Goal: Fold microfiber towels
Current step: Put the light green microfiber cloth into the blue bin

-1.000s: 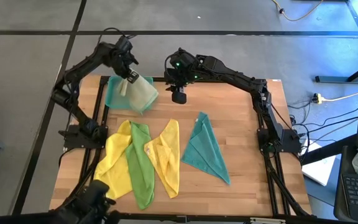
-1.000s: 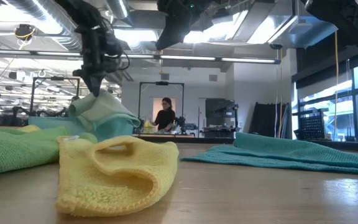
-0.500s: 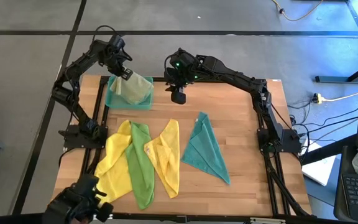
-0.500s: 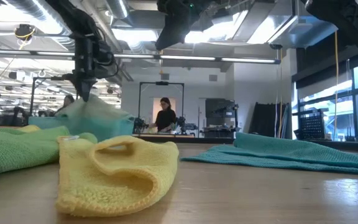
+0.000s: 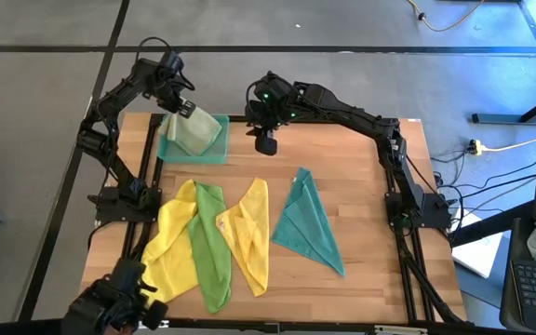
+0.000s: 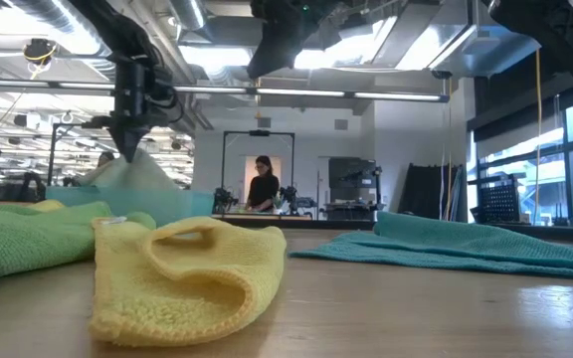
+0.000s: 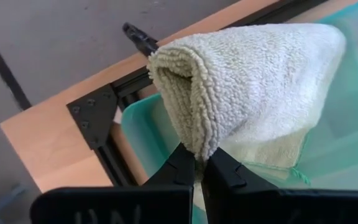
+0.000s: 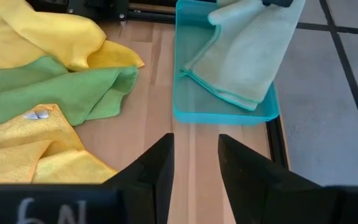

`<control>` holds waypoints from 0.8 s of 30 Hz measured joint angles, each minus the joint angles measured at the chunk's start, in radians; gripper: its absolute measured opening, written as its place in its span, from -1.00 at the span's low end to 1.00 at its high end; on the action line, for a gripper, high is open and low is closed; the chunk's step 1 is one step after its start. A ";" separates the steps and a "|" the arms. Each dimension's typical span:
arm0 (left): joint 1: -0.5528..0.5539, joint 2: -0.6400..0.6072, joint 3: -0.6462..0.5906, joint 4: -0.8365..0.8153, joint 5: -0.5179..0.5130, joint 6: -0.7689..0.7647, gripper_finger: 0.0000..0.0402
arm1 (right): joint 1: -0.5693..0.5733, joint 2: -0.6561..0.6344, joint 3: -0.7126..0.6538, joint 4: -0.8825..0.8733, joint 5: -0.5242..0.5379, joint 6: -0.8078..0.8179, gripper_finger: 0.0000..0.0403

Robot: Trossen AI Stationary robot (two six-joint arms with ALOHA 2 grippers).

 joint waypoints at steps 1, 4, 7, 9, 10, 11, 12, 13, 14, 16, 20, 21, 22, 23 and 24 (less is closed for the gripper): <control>0.000 0.000 0.000 0.000 0.007 0.007 -0.95 | 0.000 0.000 0.000 0.004 -0.001 0.000 -0.37; -0.001 0.000 0.000 -0.001 0.029 0.023 -0.84 | 0.000 0.000 0.000 0.019 -0.031 0.000 -0.37; -0.004 0.000 0.000 -0.009 0.063 0.049 -0.68 | 0.004 0.000 0.000 0.041 -0.052 0.000 -0.37; -0.005 0.000 0.000 -0.012 0.089 0.061 -0.55 | 0.011 0.000 0.000 0.052 -0.052 -0.001 -0.37; -0.006 0.000 0.000 -0.012 0.100 0.062 -0.49 | 0.014 0.000 0.000 0.057 -0.052 -0.001 -0.37; -0.006 0.000 0.000 -0.011 0.113 0.062 -0.43 | 0.018 0.000 0.000 0.064 -0.052 0.000 -0.37; -0.005 -0.001 0.000 -0.011 0.129 0.063 -0.37 | 0.021 0.000 0.000 0.071 -0.052 0.002 -0.37; -0.005 -0.002 0.000 -0.011 0.142 0.066 -0.32 | 0.025 0.000 -0.007 0.085 -0.052 0.013 -0.37; -0.005 -0.007 0.000 -0.011 0.152 0.066 -0.28 | 0.028 0.000 -0.016 0.103 -0.052 0.032 -0.37; -0.005 -0.027 0.000 -0.004 0.160 0.067 -0.22 | 0.033 0.003 -0.022 0.114 -0.052 0.086 -0.37; -0.005 -0.055 0.000 0.006 0.163 0.088 -0.18 | 0.044 0.017 -0.023 0.135 -0.060 0.169 -0.37; -0.005 -0.058 0.000 0.010 0.163 0.092 -0.17 | 0.047 0.021 -0.023 0.135 -0.069 0.178 -0.37; -0.005 -0.062 0.000 0.012 0.164 0.093 -0.17 | 0.051 0.025 -0.023 0.145 -0.075 0.180 -0.37; -0.005 -0.064 0.000 0.012 0.168 0.093 -0.17 | 0.054 0.026 -0.023 0.147 -0.076 0.180 -0.37; -0.005 -0.064 0.000 0.011 0.168 0.105 -0.17 | 0.058 0.027 -0.023 0.142 -0.076 0.180 -0.37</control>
